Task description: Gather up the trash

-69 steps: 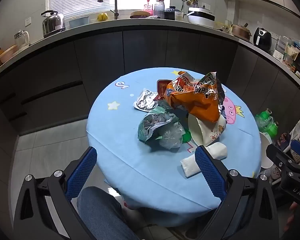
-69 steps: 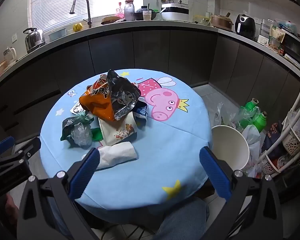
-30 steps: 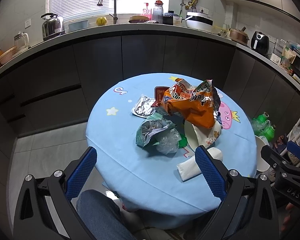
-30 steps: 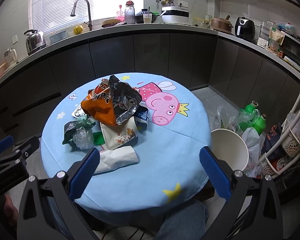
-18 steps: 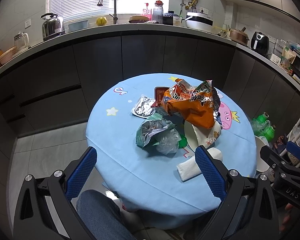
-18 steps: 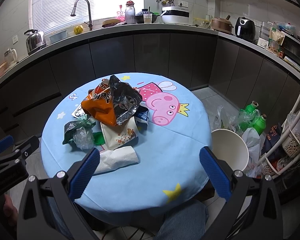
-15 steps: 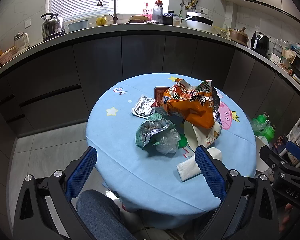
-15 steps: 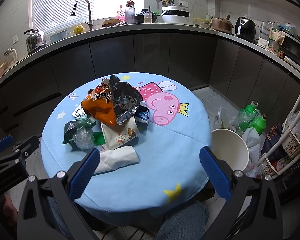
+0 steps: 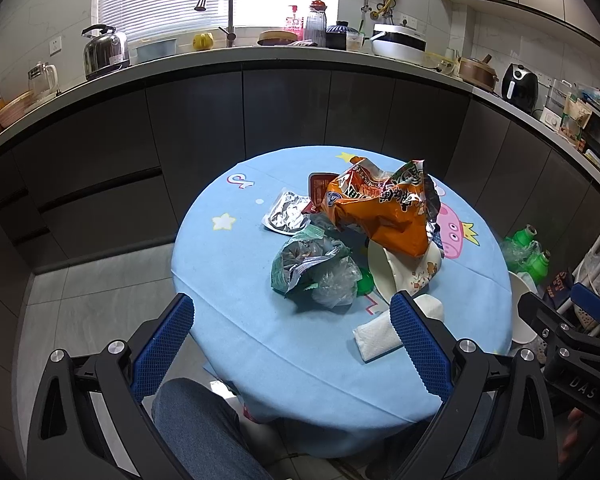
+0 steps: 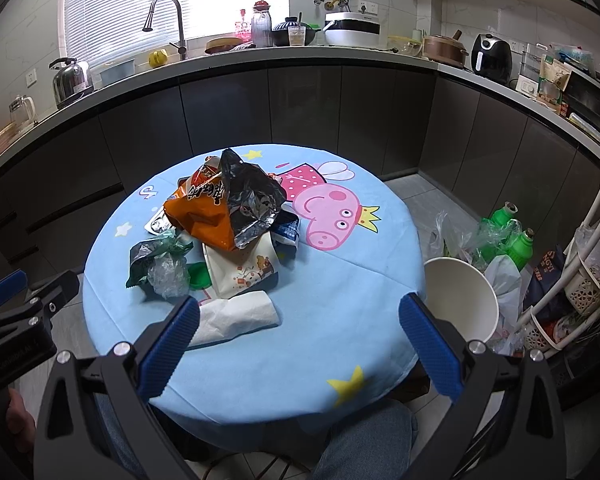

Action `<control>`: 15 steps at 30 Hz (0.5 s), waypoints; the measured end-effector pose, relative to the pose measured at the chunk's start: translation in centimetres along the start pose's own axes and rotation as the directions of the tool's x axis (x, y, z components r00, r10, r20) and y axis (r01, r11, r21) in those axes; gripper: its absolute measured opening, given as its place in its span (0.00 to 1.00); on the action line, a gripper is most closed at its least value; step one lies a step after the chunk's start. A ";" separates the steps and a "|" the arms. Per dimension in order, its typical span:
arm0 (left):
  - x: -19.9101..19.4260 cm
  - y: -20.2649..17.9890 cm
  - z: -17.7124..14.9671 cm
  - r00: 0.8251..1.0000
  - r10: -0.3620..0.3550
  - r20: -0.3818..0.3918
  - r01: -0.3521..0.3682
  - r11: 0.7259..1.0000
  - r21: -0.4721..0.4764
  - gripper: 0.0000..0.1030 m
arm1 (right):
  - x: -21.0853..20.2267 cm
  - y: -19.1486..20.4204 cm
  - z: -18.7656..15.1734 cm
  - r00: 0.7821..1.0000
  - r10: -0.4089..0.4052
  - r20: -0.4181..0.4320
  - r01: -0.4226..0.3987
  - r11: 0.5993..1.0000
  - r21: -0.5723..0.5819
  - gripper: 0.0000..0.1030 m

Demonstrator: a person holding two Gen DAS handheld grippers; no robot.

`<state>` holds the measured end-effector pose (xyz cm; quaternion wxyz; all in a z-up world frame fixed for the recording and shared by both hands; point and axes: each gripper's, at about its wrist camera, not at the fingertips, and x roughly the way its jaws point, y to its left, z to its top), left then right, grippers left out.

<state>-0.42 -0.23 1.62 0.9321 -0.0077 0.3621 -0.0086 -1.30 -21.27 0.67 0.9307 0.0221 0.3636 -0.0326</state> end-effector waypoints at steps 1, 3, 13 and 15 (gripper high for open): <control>0.0 0.0 0.0 1.000 0.000 0.000 0.000 1.000 0.000 0.92 | 0.1 0.0 -0.1 1.000 0.001 -0.001 -0.001 1.000 0.000 0.97; 0.0 0.0 0.0 1.000 0.000 -0.001 0.000 1.000 0.000 0.92 | 0.0 0.0 0.0 1.000 -0.001 -0.001 0.001 1.000 -0.002 0.97; 0.0 0.0 0.0 1.000 -0.003 -0.004 0.003 1.000 -0.003 0.92 | 0.0 0.0 -0.1 1.000 0.001 0.000 -0.001 1.000 -0.001 0.97; 0.0 0.0 0.0 1.000 -0.004 -0.005 0.004 1.000 -0.005 0.92 | -0.1 0.1 0.0 1.000 0.000 -0.001 0.000 1.000 -0.001 0.97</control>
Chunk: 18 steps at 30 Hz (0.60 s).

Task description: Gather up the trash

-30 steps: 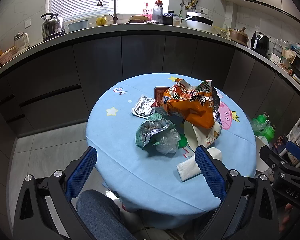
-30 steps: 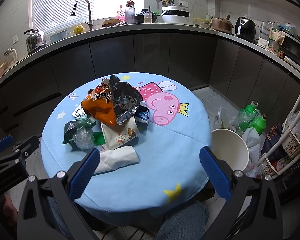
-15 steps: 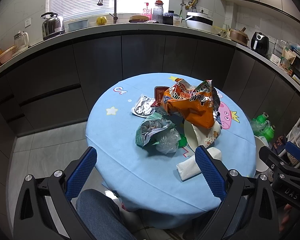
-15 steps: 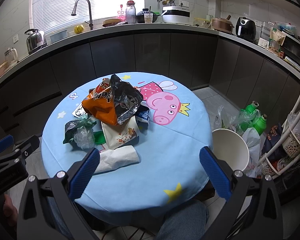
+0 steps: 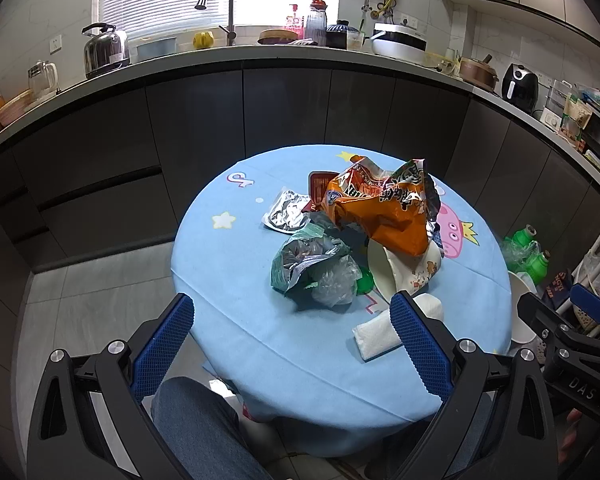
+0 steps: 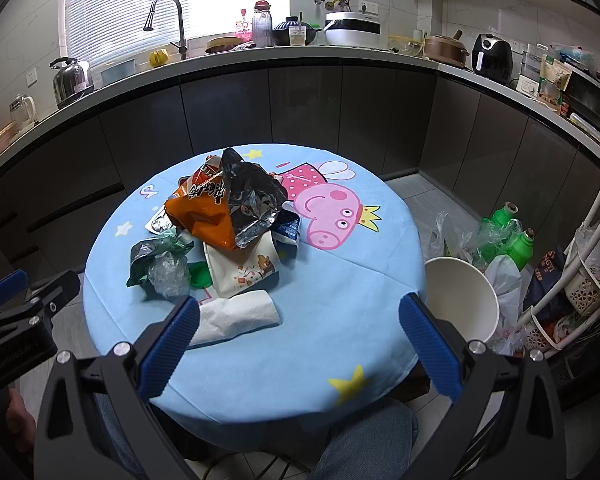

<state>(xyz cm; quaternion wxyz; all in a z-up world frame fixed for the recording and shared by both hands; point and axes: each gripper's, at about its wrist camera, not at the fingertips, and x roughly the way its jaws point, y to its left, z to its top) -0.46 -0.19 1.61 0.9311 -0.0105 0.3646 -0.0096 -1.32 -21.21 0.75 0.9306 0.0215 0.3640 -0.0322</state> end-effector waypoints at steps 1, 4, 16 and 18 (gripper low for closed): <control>0.0 0.0 0.0 1.000 -0.001 0.000 0.001 1.000 -0.001 0.92 | 0.1 -0.1 -0.1 1.000 0.000 0.000 0.000 1.000 0.000 0.97; 0.0 0.0 0.0 1.000 0.000 0.000 0.000 1.000 0.000 0.92 | 0.1 -0.1 -0.1 1.000 0.001 0.000 -0.001 1.000 0.001 0.97; 1.0 0.9 -0.2 0.999 -0.032 -0.028 0.032 0.999 0.012 0.92 | 0.9 -0.8 -0.5 0.998 0.057 0.023 -0.057 0.998 0.007 0.97; 1.6 1.6 -0.2 0.998 -0.056 -0.042 0.056 0.998 0.003 0.92 | 1.6 -1.1 -0.9 0.990 0.134 0.043 -0.134 0.991 0.006 0.97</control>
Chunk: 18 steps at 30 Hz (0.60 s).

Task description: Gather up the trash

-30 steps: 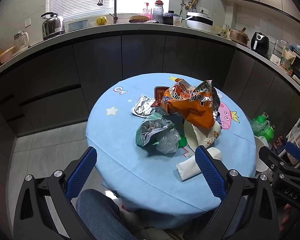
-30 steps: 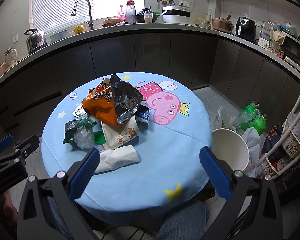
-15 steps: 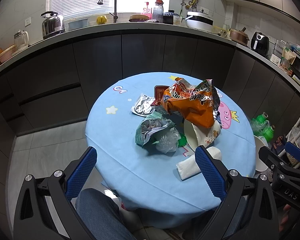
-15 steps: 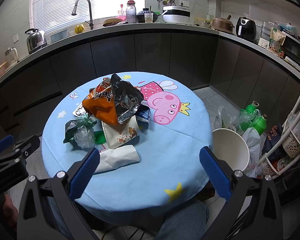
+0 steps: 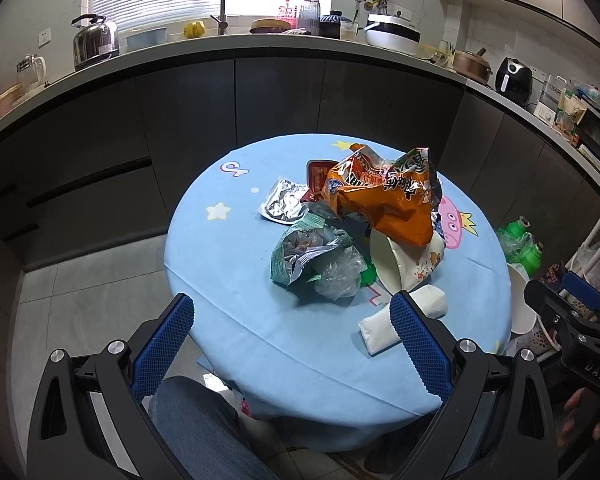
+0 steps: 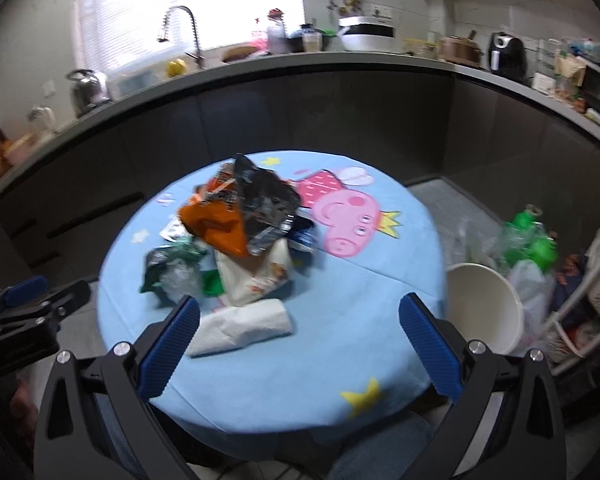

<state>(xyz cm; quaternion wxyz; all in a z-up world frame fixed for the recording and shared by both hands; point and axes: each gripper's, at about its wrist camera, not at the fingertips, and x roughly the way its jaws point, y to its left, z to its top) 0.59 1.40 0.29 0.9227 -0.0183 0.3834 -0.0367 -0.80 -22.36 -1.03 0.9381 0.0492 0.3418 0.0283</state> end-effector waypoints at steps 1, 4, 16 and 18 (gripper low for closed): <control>0.3 0.3 0.0 1.000 -0.010 -0.006 0.010 1.000 -0.001 0.92 | 0.8 0.0 -0.2 0.999 0.027 -0.026 -0.027 1.000 0.001 0.97; 1.4 1.2 0.0 0.999 -0.033 -0.016 0.033 0.999 -0.003 0.92 | 3.2 0.4 -1.2 0.990 0.087 -0.108 -0.088 0.996 -0.006 0.97; 6.3 2.6 0.4 0.991 -0.102 -0.089 0.103 0.995 0.002 0.89 | 11.9 1.8 -2.7 0.954 0.108 -0.281 -0.116 0.993 -0.009 0.97; 7.0 2.5 0.7 0.987 -0.122 -0.101 0.123 0.992 0.004 0.86 | 13.0 1.8 -2.7 0.950 0.110 -0.292 -0.117 0.993 -0.009 0.97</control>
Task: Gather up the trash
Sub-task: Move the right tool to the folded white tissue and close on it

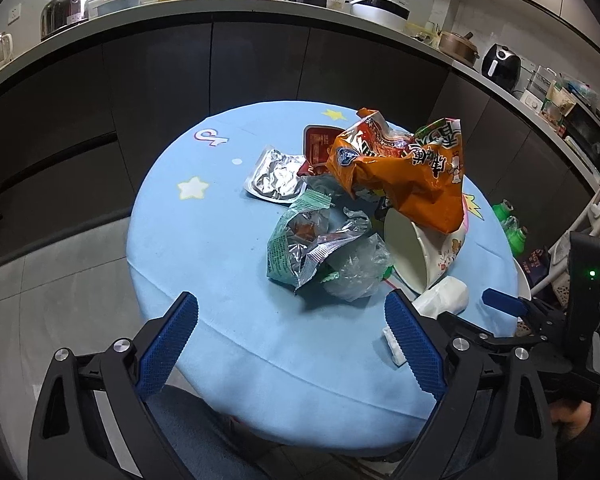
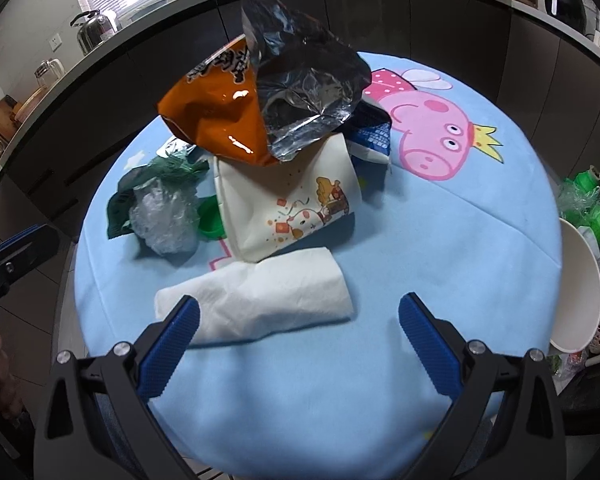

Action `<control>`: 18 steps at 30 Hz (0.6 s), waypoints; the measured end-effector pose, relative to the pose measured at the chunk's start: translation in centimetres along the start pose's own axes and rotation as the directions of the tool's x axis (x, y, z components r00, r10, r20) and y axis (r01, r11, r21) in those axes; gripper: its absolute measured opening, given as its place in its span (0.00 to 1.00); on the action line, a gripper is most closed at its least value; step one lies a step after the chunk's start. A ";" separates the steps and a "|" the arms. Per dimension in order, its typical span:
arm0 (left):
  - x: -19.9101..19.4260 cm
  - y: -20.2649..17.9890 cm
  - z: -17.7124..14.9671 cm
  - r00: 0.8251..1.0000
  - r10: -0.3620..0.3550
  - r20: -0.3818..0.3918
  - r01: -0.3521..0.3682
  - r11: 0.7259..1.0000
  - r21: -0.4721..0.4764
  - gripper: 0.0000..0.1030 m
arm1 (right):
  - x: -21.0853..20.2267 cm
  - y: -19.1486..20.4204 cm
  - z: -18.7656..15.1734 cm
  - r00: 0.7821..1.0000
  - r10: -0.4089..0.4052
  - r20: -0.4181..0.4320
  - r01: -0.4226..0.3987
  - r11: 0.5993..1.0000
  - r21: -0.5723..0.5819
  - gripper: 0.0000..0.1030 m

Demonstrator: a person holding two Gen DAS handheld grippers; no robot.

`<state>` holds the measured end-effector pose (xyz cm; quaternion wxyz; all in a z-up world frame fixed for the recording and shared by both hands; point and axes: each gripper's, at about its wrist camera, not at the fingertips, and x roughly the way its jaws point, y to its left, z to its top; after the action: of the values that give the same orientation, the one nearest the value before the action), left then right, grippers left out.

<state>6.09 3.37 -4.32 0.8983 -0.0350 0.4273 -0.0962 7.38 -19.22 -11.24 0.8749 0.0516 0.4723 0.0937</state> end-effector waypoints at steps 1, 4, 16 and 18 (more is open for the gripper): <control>0.3 0.0 0.1 1.000 -0.006 -0.006 0.006 1.000 0.005 0.83 | 0.2 0.1 0.1 1.000 0.003 -0.003 -0.003 1.000 -0.003 0.97; 1.3 0.0 0.5 0.999 -0.024 -0.025 0.025 1.000 0.012 0.78 | 0.8 0.0 0.1 1.000 0.019 -0.005 -0.020 1.000 -0.013 0.96; 1.9 -0.9 1.2 0.995 -0.086 -0.044 0.087 0.996 0.019 0.74 | 0.5 0.6 -0.4 1.000 0.006 0.018 -0.005 0.998 -0.060 0.54; 1.7 -1.3 1.2 0.994 -0.098 -0.046 0.100 0.995 0.023 0.73 | 0.2 0.5 -0.6 1.000 0.020 0.021 -0.019 0.998 -0.056 0.34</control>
<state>7.93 1.74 -4.67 0.8831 -0.0426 0.4436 -0.1468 6.97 -18.74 -11.64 0.8801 0.0325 0.4595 0.1147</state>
